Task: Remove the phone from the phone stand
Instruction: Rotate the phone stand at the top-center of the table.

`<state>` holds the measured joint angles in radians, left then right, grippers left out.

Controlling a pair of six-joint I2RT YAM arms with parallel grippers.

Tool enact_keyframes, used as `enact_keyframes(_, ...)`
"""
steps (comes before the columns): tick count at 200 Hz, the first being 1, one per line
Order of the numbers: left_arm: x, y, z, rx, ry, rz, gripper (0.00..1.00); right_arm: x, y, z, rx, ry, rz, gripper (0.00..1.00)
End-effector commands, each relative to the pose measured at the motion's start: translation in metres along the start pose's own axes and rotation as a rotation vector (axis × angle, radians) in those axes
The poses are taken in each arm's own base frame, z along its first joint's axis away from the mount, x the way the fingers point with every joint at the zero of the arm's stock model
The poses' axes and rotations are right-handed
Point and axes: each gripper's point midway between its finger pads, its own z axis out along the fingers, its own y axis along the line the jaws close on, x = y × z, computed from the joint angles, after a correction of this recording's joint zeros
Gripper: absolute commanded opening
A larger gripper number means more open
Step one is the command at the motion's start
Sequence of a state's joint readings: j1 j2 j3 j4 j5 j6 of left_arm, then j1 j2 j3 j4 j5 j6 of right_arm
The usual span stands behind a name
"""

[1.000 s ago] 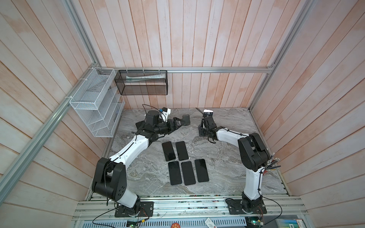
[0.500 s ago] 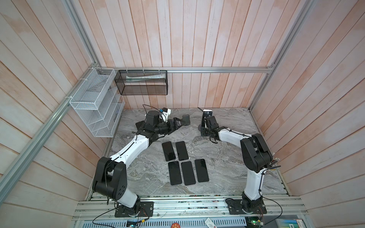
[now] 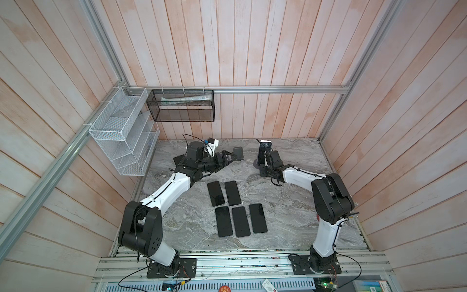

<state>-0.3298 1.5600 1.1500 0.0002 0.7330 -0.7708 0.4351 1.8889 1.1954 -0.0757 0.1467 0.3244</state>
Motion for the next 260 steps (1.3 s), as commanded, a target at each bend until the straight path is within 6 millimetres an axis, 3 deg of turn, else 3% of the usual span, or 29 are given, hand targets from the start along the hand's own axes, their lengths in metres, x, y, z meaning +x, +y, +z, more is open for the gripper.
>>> enact_keyframes(1, -0.005, -0.002, 0.001, 0.011, -0.015, 0.018, 0.95, -0.011, -0.007, -0.02, 0.008, -0.069, 0.033, 0.57)
enact_keyframes(31, -0.005, -0.001, 0.001, 0.012, -0.014, 0.015, 0.95, -0.013, -0.015, -0.036, 0.02, -0.131, 0.057, 0.73)
enact_keyframes(61, -0.004, -0.002, 0.002, 0.015, -0.011, 0.013, 0.95, -0.012, -0.015, -0.022, -0.001, -0.042, -0.001, 0.83)
enact_keyframes(132, -0.001, 0.0, 0.005, 0.019, 0.012, 0.009, 0.95, -0.02, -0.02, 0.005, 0.047, 0.003, -0.004, 0.85)
enact_keyframes(260, 0.003, -0.002, 0.009, 0.023, 0.025, 0.017, 0.95, -0.019, -0.035, 0.019, 0.122, -0.003, 0.024, 0.84)
